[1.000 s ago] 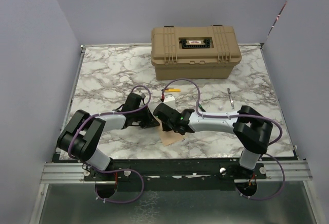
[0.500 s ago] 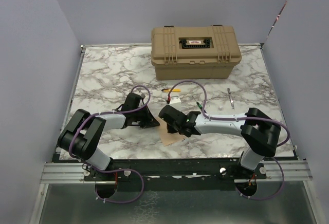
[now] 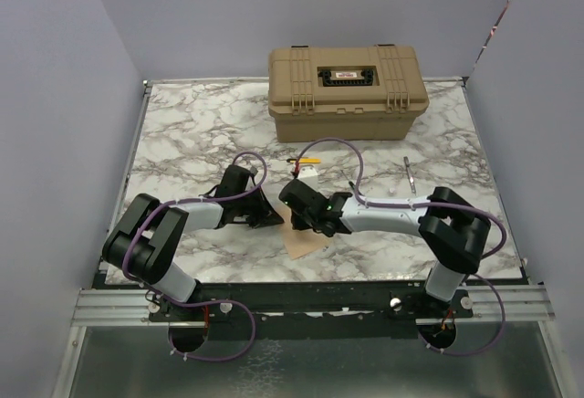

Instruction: Place the letter into the envelope and seal it

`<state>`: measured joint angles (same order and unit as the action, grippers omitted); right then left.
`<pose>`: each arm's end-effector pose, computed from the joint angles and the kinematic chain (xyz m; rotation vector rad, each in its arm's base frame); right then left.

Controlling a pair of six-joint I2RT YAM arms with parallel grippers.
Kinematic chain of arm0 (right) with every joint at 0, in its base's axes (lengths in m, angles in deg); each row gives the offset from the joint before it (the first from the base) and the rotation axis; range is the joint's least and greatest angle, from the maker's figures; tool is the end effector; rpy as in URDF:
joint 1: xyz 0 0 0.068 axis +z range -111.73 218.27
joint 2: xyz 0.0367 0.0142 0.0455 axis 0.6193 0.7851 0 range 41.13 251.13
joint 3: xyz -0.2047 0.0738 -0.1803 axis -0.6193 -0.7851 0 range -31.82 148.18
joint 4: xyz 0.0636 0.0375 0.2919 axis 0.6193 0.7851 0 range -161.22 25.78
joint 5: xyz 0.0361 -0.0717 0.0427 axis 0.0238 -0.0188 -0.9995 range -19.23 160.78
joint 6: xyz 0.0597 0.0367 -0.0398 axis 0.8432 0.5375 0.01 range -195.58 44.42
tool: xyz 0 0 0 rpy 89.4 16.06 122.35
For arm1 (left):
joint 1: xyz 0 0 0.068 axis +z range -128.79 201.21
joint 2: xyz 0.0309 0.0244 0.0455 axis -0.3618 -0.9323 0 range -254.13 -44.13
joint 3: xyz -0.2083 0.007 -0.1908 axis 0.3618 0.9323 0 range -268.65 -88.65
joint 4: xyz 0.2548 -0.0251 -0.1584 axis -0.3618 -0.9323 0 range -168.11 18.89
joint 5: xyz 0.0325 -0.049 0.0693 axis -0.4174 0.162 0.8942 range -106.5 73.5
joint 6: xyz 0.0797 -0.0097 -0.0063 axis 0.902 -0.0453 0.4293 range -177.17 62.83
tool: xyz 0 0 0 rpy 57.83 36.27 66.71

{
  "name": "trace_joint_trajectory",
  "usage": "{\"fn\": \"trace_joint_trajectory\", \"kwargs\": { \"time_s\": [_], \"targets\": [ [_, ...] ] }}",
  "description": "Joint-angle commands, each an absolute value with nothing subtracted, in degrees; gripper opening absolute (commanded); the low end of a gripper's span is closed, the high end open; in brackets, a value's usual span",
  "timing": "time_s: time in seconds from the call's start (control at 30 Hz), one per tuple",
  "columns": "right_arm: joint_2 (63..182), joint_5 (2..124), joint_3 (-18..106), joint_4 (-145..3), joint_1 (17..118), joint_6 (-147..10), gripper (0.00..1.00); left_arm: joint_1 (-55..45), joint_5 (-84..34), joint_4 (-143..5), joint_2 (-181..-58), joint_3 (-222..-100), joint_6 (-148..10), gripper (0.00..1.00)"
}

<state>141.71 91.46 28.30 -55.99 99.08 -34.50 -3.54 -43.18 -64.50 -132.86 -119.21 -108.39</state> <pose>0.2195 0.3424 0.1275 -0.2868 2.4626 0.3090 0.2601 -0.1544 0.0687 -0.3989 2.6665 -1.0789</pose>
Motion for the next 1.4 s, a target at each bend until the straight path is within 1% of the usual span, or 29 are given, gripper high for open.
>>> {"fn": "trace_joint_trajectory", "kwargs": {
  "time_s": [0.0,0.13,0.3,0.53,0.63,0.8,1.0,1.13,1.37],
  "targets": [
    [141.4,87.1,23.1,-48.0,100.6,-35.1,0.01,-2.8,-34.0,-72.6,-136.5,-116.0,-104.5,0.00],
    [139.5,85.7,21.1,-46.7,101.7,-34.3,0.01,-2.8,-33.8,-72.6,-136.8,-116.1,-104.6,0.00],
    [138.2,86.9,20.4,-45.6,101.6,-34.0,0.01,-2.8,-33.7,-72.6,-136.7,-115.8,-104.7,0.00],
    [145.0,90.2,24.5,-46.2,100.8,-33.0,0.01,-2.8,-33.7,-72.5,-136.8,-115.8,-104.7,0.00],
    [145.7,91.4,26.0,-46.5,100.1,-32.5,0.01,-2.8,-33.9,-72.5,-136.6,-115.6,-104.6,0.00],
    [143.8,90.6,26.3,-45.6,100.1,-32.8,0.01,-2.7,-34.0,-72.5,-136.6,-115.6,-104.5,0.00],
    [139.2,88.4,20.7,-44.9,101.2,-31.7,0.01,-2.7,-33.9,-72.5,-136.6,-115.7,-104.5,0.00],
    [137.9,88.4,19.2,-44.7,101.3,-31.1,0.01,-2.7,-33.8,-72.5,-136.7,-115.6,-104.5,0.00],
    [143.7,91.1,22.3,-46.5,100.0,-30.6,0.01,-2.6,-34.0,-72.3,-136.8,-115.5,-104.6,0.00]
  ]
}}
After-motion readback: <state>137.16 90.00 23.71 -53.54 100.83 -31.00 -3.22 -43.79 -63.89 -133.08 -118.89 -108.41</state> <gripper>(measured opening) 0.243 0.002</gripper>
